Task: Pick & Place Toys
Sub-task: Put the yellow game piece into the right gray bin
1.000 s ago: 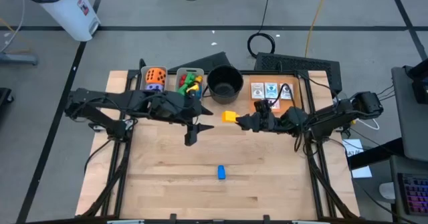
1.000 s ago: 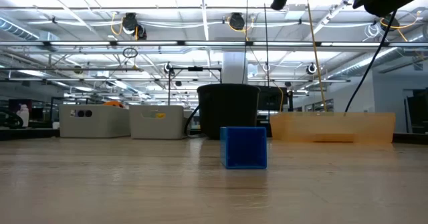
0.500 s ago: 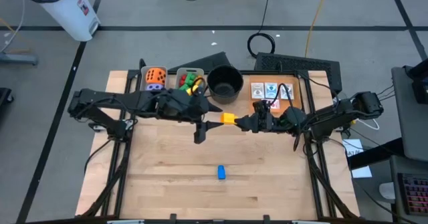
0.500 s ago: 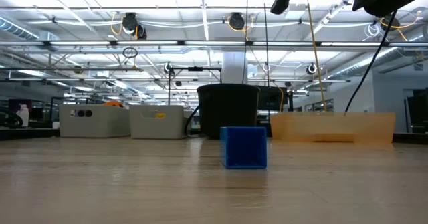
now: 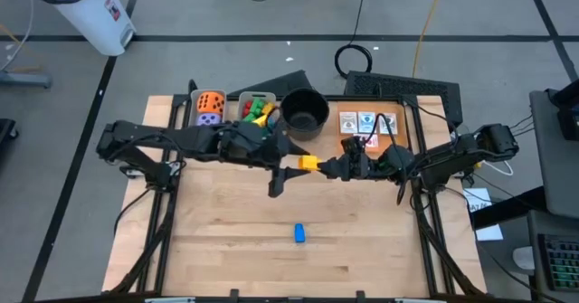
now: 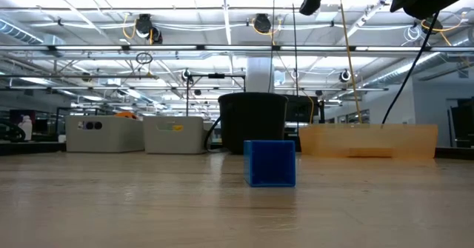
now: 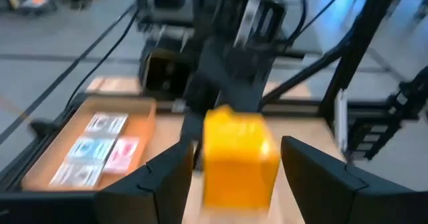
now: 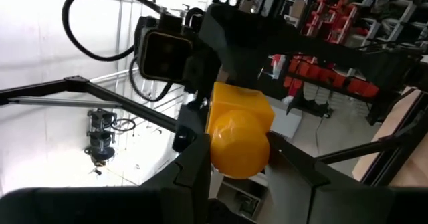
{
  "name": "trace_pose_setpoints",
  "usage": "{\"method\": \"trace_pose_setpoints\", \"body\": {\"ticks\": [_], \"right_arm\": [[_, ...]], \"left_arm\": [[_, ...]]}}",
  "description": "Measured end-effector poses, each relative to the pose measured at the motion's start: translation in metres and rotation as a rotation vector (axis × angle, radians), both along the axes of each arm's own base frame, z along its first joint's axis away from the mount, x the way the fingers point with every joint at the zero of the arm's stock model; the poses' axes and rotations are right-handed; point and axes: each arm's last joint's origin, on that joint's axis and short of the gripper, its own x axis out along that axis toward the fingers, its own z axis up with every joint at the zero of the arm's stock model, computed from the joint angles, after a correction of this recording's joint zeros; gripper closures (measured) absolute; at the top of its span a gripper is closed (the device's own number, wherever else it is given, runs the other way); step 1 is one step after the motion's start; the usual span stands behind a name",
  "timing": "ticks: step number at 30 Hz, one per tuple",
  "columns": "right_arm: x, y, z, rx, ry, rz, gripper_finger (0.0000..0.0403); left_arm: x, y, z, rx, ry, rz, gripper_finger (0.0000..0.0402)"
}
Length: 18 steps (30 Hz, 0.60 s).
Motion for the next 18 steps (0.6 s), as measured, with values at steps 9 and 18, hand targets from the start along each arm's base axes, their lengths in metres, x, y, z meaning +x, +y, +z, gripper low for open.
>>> {"method": "trace_pose_setpoints", "body": {"ticks": [9,18], "right_arm": [[-0.0001,0.0,0.0,0.002,-0.002,0.001,0.0293],[-0.0003,0.0,0.0006,0.005,-0.008,0.002,0.0293]], "left_arm": [[0.0083,0.0002,-0.0067,-0.026,0.007,-0.008,0.0169],[0.0077,0.0009,-0.0073,-0.021,0.017,-0.007,0.0216]]}}
